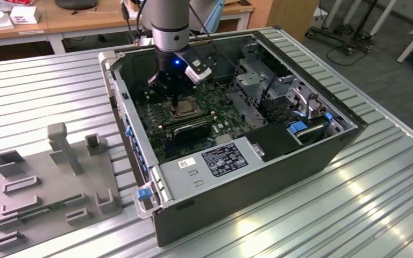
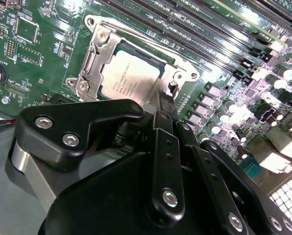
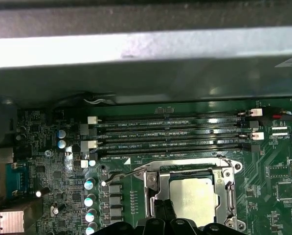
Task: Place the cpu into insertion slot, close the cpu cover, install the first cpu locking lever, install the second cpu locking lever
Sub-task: 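Close the cpu cover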
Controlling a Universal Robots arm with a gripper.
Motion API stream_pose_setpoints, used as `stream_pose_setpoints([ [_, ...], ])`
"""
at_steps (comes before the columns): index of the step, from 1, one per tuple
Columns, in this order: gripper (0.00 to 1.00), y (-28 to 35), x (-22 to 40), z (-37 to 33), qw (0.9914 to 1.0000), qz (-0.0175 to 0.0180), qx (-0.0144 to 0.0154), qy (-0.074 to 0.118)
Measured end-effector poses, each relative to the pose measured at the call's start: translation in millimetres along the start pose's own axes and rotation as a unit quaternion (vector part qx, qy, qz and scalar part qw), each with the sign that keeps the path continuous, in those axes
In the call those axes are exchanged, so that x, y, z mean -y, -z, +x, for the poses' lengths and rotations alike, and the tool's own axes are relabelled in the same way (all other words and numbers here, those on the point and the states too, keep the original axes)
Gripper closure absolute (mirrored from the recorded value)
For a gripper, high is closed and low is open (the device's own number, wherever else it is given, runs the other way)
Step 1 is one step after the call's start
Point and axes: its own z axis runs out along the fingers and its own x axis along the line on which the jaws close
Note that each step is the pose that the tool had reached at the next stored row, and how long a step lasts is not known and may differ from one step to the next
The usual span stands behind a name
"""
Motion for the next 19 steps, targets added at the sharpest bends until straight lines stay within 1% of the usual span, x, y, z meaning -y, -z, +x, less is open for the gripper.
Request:
stream_pose_setpoints([
  [12, 0.9, -0.5, 0.0, 0.3, 1.0, 0.0, 0.0, 0.0],
  [16, 0.9, -0.4, 0.5, 2.3, 1.0, 0.0, 0.0001, 0.0],
  [19, 0.9, -2.3, 0.6, 2.5, 1.0, 0.0002, 0.0001, 0.0],
])
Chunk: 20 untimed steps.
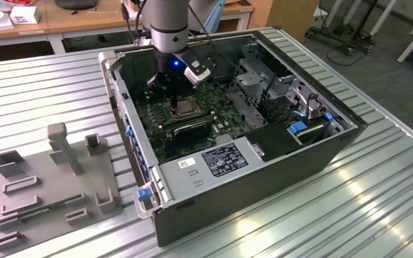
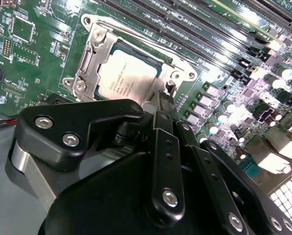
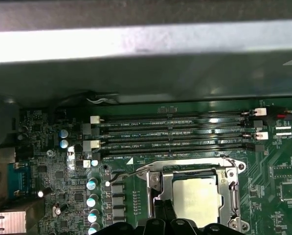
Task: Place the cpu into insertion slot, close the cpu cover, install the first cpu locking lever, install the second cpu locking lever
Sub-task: 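Close the cpu cover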
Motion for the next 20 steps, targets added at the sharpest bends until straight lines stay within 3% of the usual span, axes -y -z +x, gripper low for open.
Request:
stream_pose_setpoints([
  [20, 0.9, -5.2, 1.5, 0.3, 1.0, 0.0003, 0.0002, 0.001],
])
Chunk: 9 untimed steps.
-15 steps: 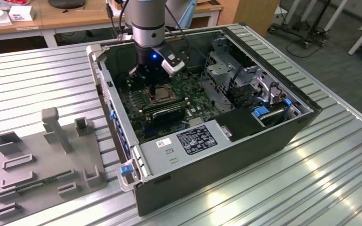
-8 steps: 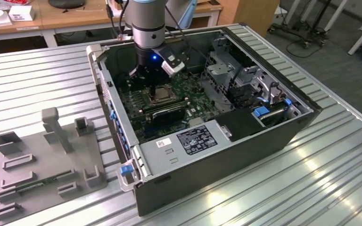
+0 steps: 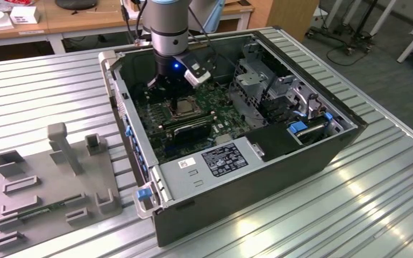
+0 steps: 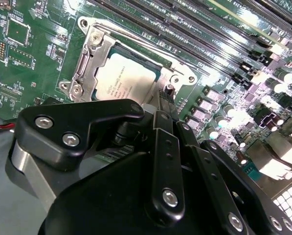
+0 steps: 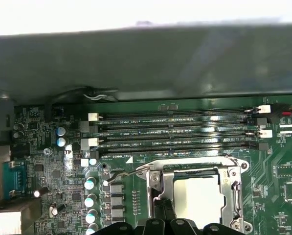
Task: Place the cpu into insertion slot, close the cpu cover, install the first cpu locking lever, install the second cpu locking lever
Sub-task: 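Close the cpu cover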
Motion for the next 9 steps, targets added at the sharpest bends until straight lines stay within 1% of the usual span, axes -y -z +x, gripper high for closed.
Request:
stream_pose_setpoints([
  [7, 0.9, -3.3, 0.1, 0.2, 1.0, 0.0002, -0.0001, 0.0],
  [9, 0.9, -3.4, 0.1, 0.3, 1.0, 0.0003, -0.0002, 0.0],
])
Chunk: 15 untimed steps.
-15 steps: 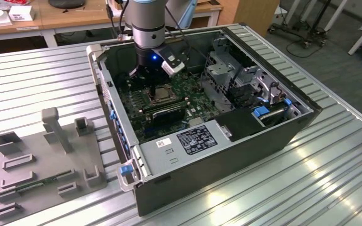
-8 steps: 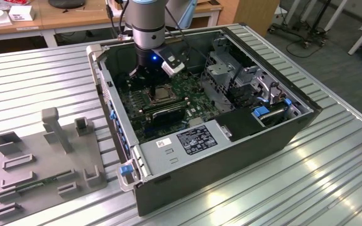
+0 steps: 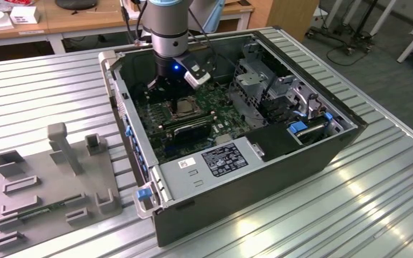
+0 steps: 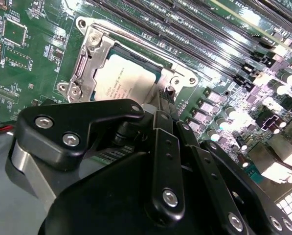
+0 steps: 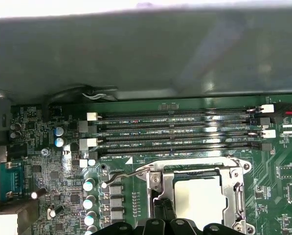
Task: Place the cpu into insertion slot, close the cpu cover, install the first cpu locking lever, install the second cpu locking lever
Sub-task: 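Close the cpu cover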
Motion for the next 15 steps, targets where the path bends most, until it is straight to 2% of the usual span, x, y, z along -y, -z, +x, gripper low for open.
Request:
stream_pose_setpoints([
  [15, 0.9, -3.6, 0.0, 0.2, 1.0, 0.0, 0.0, 0.0],
])
